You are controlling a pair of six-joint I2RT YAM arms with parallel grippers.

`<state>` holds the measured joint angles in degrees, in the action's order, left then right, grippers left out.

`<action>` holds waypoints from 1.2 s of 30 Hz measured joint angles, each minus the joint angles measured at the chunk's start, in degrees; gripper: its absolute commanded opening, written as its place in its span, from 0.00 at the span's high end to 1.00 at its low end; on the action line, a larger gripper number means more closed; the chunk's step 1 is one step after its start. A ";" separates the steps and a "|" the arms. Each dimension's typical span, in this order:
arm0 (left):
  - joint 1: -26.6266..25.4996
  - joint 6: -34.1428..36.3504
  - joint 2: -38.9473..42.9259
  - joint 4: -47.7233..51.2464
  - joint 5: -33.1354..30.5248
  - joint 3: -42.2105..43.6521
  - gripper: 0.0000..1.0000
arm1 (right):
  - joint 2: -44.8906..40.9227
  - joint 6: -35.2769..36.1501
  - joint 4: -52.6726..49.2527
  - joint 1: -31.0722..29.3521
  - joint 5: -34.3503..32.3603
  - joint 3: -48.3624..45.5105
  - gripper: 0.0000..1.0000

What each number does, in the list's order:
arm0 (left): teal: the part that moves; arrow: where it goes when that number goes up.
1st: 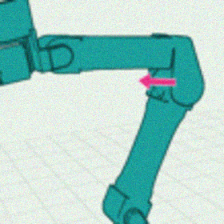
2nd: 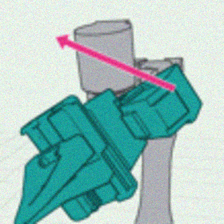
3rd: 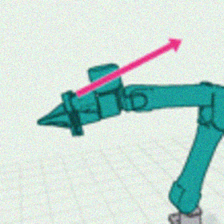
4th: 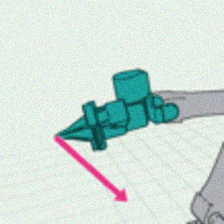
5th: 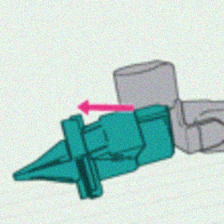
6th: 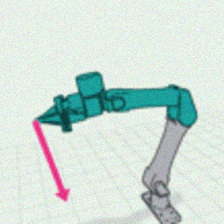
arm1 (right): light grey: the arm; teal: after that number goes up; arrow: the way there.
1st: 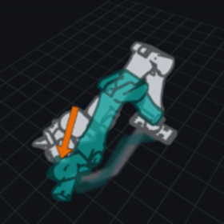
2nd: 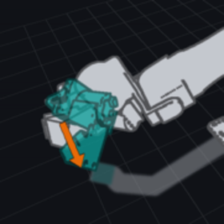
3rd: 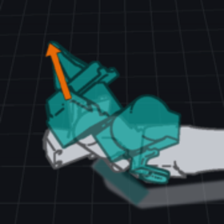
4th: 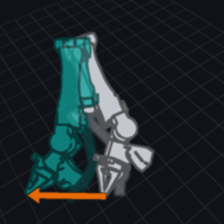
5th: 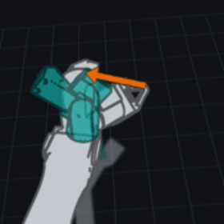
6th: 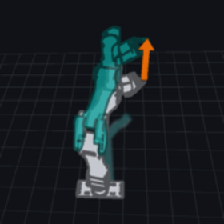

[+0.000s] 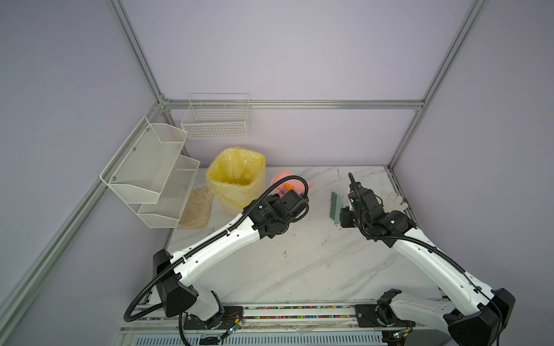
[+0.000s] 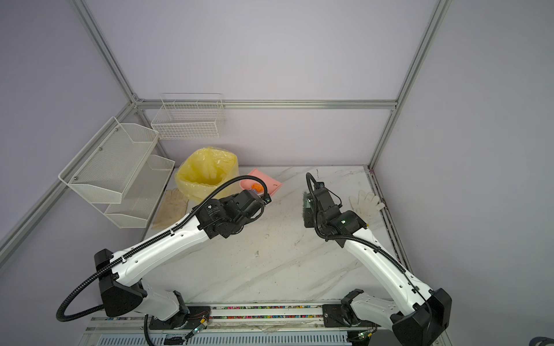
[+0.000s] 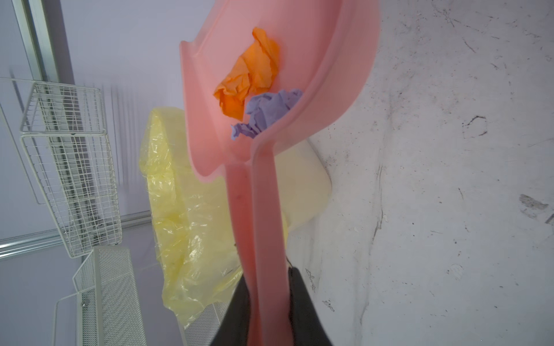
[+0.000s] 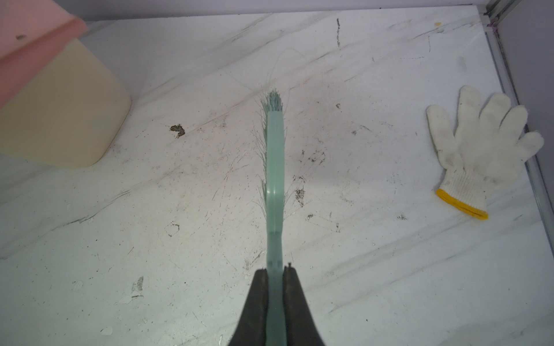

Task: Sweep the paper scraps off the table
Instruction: 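Carry the pink dustpan with the left gripper up over the yellow bin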

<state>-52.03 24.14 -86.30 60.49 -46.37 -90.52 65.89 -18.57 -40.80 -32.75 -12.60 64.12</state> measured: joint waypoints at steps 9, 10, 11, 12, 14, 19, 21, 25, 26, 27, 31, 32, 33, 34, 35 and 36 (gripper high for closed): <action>5.68 6.49 -0.04 -1.79 -0.42 -5.68 0.85 | -0.48 0.04 1.20 0.02 1.27 -1.79 1.00; 6.47 7.17 -0.04 -2.12 -0.37 -6.16 0.84 | -0.48 0.13 1.33 0.02 1.38 -1.79 1.00; 7.28 7.82 -0.04 -2.56 -0.37 -6.43 0.84 | -0.48 0.20 1.53 0.02 1.49 -1.86 1.00; 8.15 8.50 -0.04 -2.84 -0.42 -6.69 0.83 | -0.48 0.26 1.70 0.02 1.60 -1.90 1.00; 9.92 9.66 -0.04 -3.34 -0.55 -7.08 0.82 | -0.48 0.48 2.10 0.02 1.84 -2.05 1.00; 14.21 12.20 0.07 -3.89 -0.87 -7.10 0.82 | -0.48 1.27 2.89 0.04 2.58 -2.32 1.00; 15.56 12.90 0.37 -3.87 -1.03 -7.10 0.83 | -0.48 1.51 2.95 0.04 2.80 -2.34 1.00; 16.79 14.03 2.01 -3.87 -1.53 -7.28 0.86 | -0.44 2.38 3.17 0.11 3.23 -2.34 1.00; 16.83 14.40 2.38 -3.89 -1.64 -7.63 0.86 | -0.44 2.62 3.34 0.17 3.32 -2.34 1.00; 16.85 14.60 2.84 -3.93 -1.68 -8.20 0.86 | -0.42 2.80 3.61 0.24 3.45 -2.34 1.00; 16.90 16.04 5.03 -4.24 -2.51 -10.16 0.85 | -0.42 3.26 4.22 0.31 3.76 -2.34 1.00; 16.96 16.15 5.57 -4.35 -2.95 -10.47 0.86 | -0.42 3.43 4.22 0.33 3.93 -2.34 1.00; 17.09 16.22 6.19 -4.37 -3.43 -10.62 0.85 | -0.42 3.50 4.26 0.33 4.11 -2.36 1.00; 17.20 16.24 6.69 -4.33 -3.82 -10.64 0.85 | -0.42 3.58 4.35 0.35 4.37 -2.38 1.00; 17.35 16.26 7.10 -4.28 -4.24 -10.64 0.85 | -0.42 3.67 4.55 0.35 4.63 -2.49 1.00; 17.57 16.28 7.45 -4.26 -4.68 -10.64 0.85 | -0.42 3.74 4.70 0.35 4.72 -2.58 1.00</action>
<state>-34.46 40.42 -78.85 56.23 -51.05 -101.16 65.47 -14.83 -36.10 -32.40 -7.88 61.54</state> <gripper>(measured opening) 0.152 0.104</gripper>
